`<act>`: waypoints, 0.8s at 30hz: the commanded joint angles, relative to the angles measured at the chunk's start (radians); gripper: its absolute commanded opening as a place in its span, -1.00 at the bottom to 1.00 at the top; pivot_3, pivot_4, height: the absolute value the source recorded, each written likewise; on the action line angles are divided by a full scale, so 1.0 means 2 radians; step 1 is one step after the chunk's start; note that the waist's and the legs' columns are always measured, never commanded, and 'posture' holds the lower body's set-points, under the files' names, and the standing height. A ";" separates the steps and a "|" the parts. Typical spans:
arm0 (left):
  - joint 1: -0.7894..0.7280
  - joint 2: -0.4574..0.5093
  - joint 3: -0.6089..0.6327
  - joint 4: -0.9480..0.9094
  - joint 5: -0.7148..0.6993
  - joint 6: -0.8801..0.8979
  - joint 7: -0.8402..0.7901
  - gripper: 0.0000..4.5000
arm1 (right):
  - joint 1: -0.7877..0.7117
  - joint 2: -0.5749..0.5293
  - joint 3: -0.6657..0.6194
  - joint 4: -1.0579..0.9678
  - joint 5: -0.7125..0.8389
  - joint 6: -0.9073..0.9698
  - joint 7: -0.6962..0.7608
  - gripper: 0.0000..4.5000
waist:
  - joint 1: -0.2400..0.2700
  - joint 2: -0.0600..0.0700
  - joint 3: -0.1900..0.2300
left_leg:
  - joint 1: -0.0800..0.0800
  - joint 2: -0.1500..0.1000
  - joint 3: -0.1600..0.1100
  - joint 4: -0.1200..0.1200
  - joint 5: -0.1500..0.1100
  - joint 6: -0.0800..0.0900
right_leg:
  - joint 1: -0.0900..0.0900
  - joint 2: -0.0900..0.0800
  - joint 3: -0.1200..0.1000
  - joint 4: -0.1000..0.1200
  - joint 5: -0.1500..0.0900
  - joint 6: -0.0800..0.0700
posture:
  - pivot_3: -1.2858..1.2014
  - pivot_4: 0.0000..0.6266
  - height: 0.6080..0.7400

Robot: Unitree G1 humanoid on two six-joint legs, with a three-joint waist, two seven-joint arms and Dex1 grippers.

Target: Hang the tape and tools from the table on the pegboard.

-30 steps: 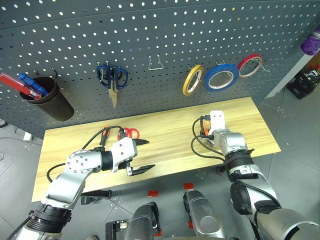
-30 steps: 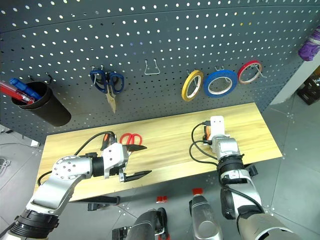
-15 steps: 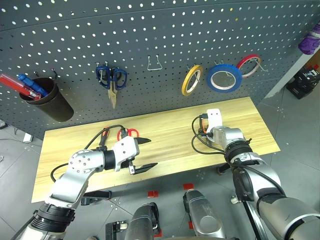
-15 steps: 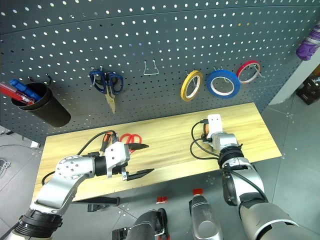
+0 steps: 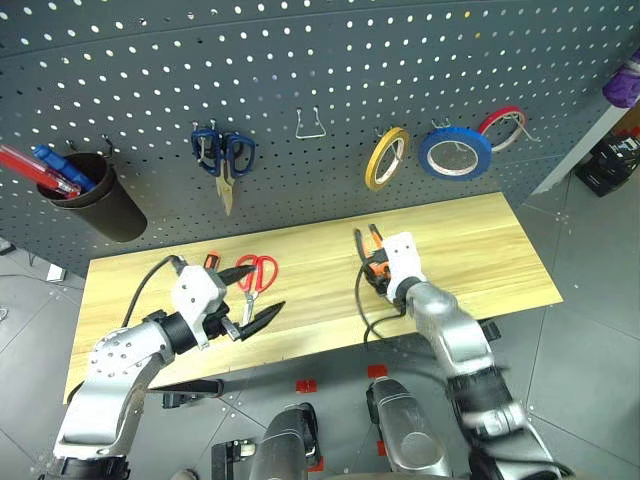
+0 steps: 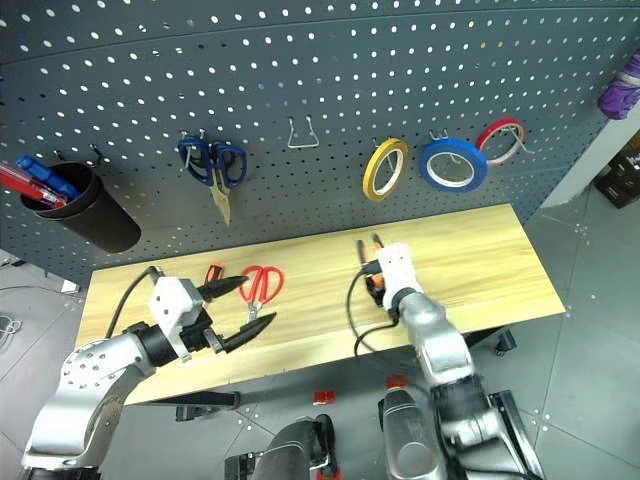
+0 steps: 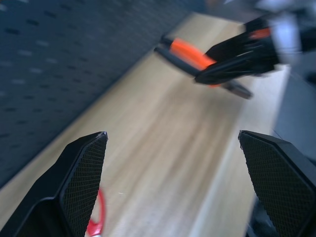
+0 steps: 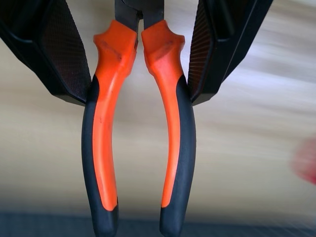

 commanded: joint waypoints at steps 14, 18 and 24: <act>-0.072 0.004 0.053 -0.117 -0.085 0.138 0.114 1.00 | -0.343 0.074 -0.042 0.162 -0.036 -0.312 -0.071 0.17 | 0.024 -0.007 0.016 | 0.001 0.001 0.000 0.000 0.001 -0.002 | -0.001 0.001 -0.001 0.001 0.000 -0.001 | -0.14 0.13 1.00; -0.104 -0.002 0.039 -0.121 -0.088 0.159 0.135 1.00 | -0.412 0.072 -0.054 0.298 -0.054 -0.407 -0.101 0.17 | 0.024 -0.008 0.019 | 0.000 0.001 0.000 0.000 0.002 -0.004 | -0.001 0.001 0.000 0.001 0.000 -0.001 | -0.12 0.14 1.00; -0.124 -0.011 0.011 -0.118 -0.074 0.162 0.140 1.00 | -0.464 0.061 -0.065 0.464 -0.068 -0.505 -0.128 0.17 | 0.024 -0.008 0.020 | -0.001 0.001 0.001 -0.001 0.002 -0.004 | -0.002 0.001 -0.001 0.000 0.000 -0.001 | -0.11 0.14 1.00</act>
